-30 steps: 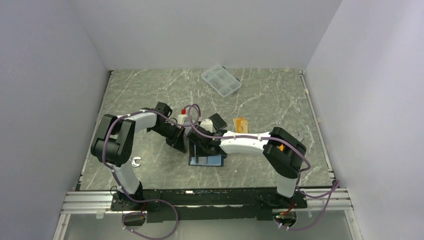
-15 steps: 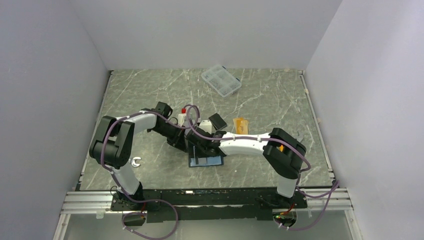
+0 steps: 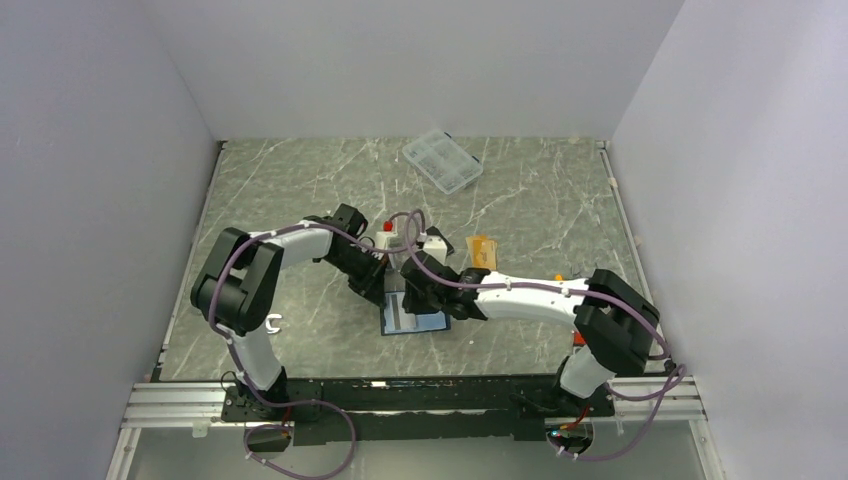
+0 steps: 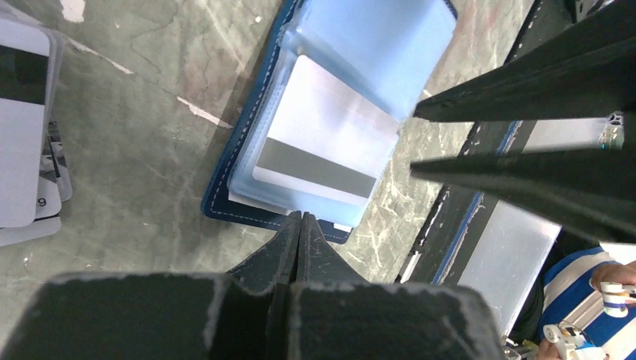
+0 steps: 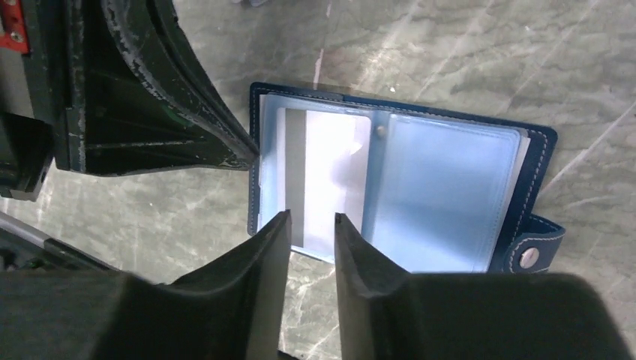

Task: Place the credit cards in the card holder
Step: Insert the credit card into the card holder, then pick up the credit card from the center of the board.

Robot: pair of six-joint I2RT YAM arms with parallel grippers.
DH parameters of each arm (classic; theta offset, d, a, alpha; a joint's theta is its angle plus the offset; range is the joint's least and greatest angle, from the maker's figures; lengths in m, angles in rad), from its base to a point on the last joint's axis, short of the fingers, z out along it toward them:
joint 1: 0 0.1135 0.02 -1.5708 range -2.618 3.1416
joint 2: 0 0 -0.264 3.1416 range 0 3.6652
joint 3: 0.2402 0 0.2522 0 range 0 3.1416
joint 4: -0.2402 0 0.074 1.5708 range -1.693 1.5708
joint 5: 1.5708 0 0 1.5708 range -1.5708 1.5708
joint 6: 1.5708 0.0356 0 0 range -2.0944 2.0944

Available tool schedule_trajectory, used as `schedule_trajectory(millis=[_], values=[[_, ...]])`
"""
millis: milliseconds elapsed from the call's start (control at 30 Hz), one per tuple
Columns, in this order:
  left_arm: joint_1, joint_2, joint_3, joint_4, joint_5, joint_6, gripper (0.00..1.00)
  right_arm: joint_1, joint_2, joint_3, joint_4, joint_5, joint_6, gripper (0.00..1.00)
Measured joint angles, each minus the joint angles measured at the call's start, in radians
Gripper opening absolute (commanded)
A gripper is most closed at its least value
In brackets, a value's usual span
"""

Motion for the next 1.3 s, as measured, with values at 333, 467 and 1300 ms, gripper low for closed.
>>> schedule_trajectory(millis=[333, 467, 1300], values=[[-0.005, 0.034, 0.006, -0.005, -0.04, -0.013, 0.0, -0.111, -0.011, -0.092, 0.059, -0.077, 0.011, 0.0], [-0.01, 0.044, 0.01, -0.005, -0.04, -0.022, 0.0, -0.128, -0.011, -0.126, 0.085, -0.114, 0.012, 0.0], [-0.004, 0.047, 0.015, -0.032, 0.018, -0.015, 0.19, -0.131, -0.005, -0.127, 0.135, -0.225, -0.003, 0.46]])
